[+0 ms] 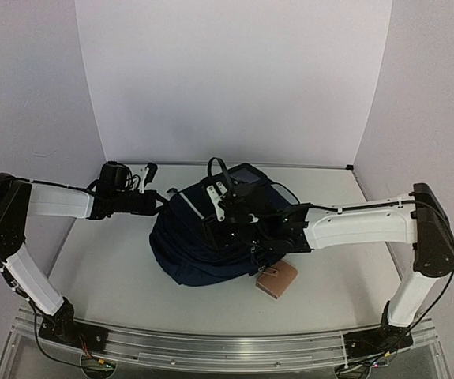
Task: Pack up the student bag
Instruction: Unzip the student bag at the center of the board.
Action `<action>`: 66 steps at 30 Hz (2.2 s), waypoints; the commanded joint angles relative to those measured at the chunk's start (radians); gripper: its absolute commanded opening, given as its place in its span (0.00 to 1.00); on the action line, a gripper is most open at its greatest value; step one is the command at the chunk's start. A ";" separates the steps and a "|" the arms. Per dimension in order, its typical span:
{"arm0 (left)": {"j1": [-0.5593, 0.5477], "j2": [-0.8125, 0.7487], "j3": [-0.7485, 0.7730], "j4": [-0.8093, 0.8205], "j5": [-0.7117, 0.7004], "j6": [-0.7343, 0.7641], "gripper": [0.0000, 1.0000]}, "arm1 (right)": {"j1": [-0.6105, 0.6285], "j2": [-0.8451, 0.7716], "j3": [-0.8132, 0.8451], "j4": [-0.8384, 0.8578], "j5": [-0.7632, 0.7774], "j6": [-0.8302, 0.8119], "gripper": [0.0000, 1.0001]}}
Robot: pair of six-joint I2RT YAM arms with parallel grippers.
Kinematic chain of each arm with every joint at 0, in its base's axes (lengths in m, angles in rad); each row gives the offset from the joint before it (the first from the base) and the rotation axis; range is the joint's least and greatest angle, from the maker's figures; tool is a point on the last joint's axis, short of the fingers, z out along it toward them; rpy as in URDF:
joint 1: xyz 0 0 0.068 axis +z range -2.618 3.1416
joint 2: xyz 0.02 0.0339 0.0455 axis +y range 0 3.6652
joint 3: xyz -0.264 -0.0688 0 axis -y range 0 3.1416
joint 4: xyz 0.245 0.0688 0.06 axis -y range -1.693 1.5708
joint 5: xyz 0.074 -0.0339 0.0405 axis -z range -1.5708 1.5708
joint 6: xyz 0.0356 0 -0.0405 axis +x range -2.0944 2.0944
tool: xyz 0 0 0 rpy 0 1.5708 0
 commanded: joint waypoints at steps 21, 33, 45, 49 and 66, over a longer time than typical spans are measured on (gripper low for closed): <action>-0.008 -0.063 0.036 -0.052 -0.154 -0.079 0.00 | -0.001 0.262 0.379 -0.193 0.271 -0.031 0.11; 0.035 0.064 0.143 -0.043 -0.169 -0.137 0.00 | -0.001 0.047 0.238 -0.113 0.127 -0.035 0.00; 0.054 0.285 0.363 -0.002 -0.016 -0.059 0.00 | -0.002 -0.024 0.142 -0.009 0.009 -0.087 0.00; 0.056 0.328 0.406 0.020 0.018 -0.054 0.00 | -0.003 -0.018 0.130 0.014 0.060 -0.094 0.00; 0.068 0.016 0.247 -0.197 -0.261 -0.118 0.67 | -0.209 0.288 0.399 0.003 0.283 0.025 0.00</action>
